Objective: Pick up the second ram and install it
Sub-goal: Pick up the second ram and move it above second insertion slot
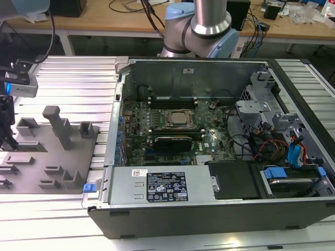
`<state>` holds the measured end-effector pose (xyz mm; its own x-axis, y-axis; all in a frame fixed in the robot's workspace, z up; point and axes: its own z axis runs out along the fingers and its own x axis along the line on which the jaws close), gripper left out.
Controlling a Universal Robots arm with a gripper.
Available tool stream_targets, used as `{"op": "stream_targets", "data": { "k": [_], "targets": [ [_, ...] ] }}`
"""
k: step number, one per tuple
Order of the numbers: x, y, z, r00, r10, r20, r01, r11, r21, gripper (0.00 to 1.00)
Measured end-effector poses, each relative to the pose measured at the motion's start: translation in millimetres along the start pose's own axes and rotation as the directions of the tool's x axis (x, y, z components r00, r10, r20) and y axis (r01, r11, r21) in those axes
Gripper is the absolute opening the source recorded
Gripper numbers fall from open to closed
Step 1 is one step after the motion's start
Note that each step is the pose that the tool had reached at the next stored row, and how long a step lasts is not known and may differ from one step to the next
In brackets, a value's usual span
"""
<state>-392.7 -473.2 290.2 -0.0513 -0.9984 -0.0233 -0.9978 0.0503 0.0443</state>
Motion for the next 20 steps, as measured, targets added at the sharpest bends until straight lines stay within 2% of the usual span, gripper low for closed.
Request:
{"op": "stream_targets", "data": {
  "k": [5, 7, 9, 14, 18, 20],
  "targets": [
    [-0.9, 0.4, -9.2, 1.0000, 0.000, 0.0000, 0.000, 1.0000, 0.0000, 0.13],
    [-1.7, 0.9, -17.9, 1.0000, 0.000, -0.0001, 0.000, 1.0000, 0.0000, 0.13],
    [-2.1, 1.1, -23.6, 1.0000, 0.000, -0.0001, 0.000, 1.0000, 0.0000, 0.13],
    [-2.9, 1.5, -32.4, 1.0000, 0.000, 0.0000, 0.000, 1.0000, 0.0001, 0.13],
    [-3.9, 2.1, -43.0, 1.0000, 0.000, -0.0001, 0.000, 1.0000, 0.0000, 0.13],
    [-4.2, 2.2, -46.0, 1.0000, 0.000, -0.0002, 0.000, 1.0000, 0.0000, 0.13]
  ]
}}
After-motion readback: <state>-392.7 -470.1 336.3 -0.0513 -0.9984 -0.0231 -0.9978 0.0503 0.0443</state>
